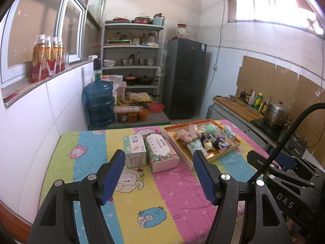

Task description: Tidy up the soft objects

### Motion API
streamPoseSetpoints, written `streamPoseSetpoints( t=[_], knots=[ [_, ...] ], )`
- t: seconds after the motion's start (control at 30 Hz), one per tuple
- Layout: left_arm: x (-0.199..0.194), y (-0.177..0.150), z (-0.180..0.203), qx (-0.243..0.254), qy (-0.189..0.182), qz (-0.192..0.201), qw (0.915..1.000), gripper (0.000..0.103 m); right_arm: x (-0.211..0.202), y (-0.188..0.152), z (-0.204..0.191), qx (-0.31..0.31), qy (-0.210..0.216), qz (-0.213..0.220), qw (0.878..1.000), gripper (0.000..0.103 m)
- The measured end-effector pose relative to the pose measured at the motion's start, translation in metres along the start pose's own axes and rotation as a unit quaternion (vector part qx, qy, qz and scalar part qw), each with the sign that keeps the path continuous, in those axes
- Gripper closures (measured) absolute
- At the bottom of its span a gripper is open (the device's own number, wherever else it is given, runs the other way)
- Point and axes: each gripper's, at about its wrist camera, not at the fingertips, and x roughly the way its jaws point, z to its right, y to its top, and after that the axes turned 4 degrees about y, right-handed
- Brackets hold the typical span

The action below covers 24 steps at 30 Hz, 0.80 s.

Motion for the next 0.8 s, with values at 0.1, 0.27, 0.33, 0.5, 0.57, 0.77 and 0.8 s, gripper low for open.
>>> streamPoseSetpoints(
  t=[0.1,0.27,0.33,0.5,0.57,0.77,0.8],
  knots=[
    [0.0004,0.0,-0.0001,0.001,0.0,-0.001,1.0,0.032,0.0001,0.0001,-0.0001,0.0,0.0,0.0,1.0,0.044],
    [0.0,0.0003,-0.0001,0.0,0.0,0.0,1.0,0.032,0.0001,0.0002,-0.0004,0.0,0.0,0.0,1.0,0.044],
    [0.0003,0.0004,-0.0002,0.0,0.0,0.0,1.0,0.032,-0.0004,0.0003,-0.0005,0.0,0.0,0.0,1.0,0.044],
    [0.0014,0.0002,-0.0005,0.0,0.0,-0.001,1.0,0.032,-0.0004,0.0007,-0.0006,0.001,0.001,-0.001,1.0,0.044],
    [0.0015,0.0002,-0.0006,0.0,0.0,-0.001,1.0,0.032,-0.001,0.0007,-0.0008,0.0,0.001,0.0,1.0,0.044],
    [0.0015,0.0004,-0.0004,0.0,0.0,-0.001,1.0,0.032,-0.0014,0.001,-0.0007,0.001,0.001,-0.001,1.0,0.044],
    [0.0016,0.0005,-0.0005,0.0,-0.001,-0.002,1.0,0.032,-0.0006,0.0011,-0.0006,0.0,0.001,0.0,1.0,0.044]
  ],
)
